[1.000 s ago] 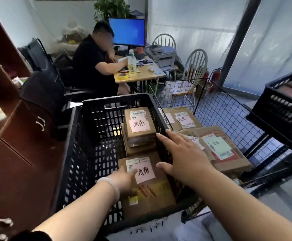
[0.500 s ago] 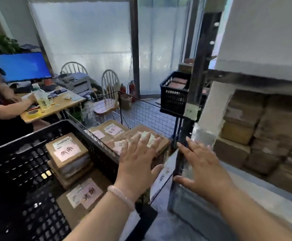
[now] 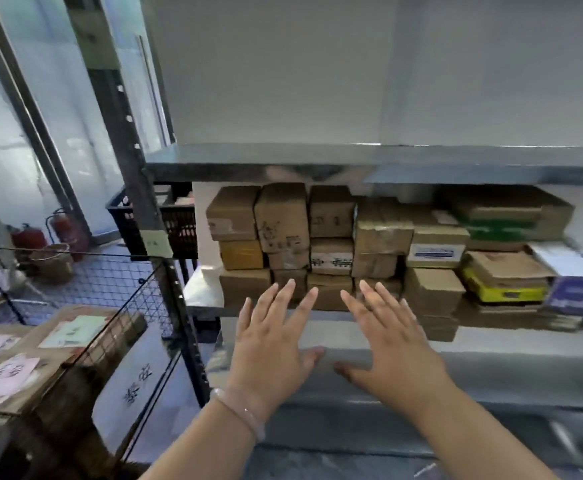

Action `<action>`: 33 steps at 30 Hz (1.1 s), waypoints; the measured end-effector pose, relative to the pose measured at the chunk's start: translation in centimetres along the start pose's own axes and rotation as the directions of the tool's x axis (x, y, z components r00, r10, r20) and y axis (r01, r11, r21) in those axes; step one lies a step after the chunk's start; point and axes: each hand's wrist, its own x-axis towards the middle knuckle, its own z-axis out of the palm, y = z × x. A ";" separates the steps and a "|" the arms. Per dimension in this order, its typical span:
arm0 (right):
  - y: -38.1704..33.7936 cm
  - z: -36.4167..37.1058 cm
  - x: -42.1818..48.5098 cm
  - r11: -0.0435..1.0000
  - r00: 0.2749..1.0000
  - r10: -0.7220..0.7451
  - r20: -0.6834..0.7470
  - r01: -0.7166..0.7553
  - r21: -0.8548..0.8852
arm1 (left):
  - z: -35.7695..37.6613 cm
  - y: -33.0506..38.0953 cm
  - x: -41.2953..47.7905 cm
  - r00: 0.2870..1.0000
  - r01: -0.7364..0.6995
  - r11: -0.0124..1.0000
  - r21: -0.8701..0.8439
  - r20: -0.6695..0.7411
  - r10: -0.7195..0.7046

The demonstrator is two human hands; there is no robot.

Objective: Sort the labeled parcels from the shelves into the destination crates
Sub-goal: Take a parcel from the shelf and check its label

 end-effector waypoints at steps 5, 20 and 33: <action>10.1 -3.1 -5.3 0.992 0.991 0.116 -0.069 -0.118 -0.033 | 2.4 11.4 3.4 0.992 -0.130 0.991 -0.042 -0.005 0.130; 39.3 -11.7 -21.9 0.873 0.865 0.484 -0.130 -0.488 0.001 | 11.4 44.7 10.7 0.953 -0.281 0.922 -0.265 0.037 0.301; 47.3 -12.3 -10.9 0.936 0.927 0.353 -0.123 -0.350 0.048 | 14.7 47.1 22.4 0.982 -0.183 0.932 -0.314 -0.015 0.188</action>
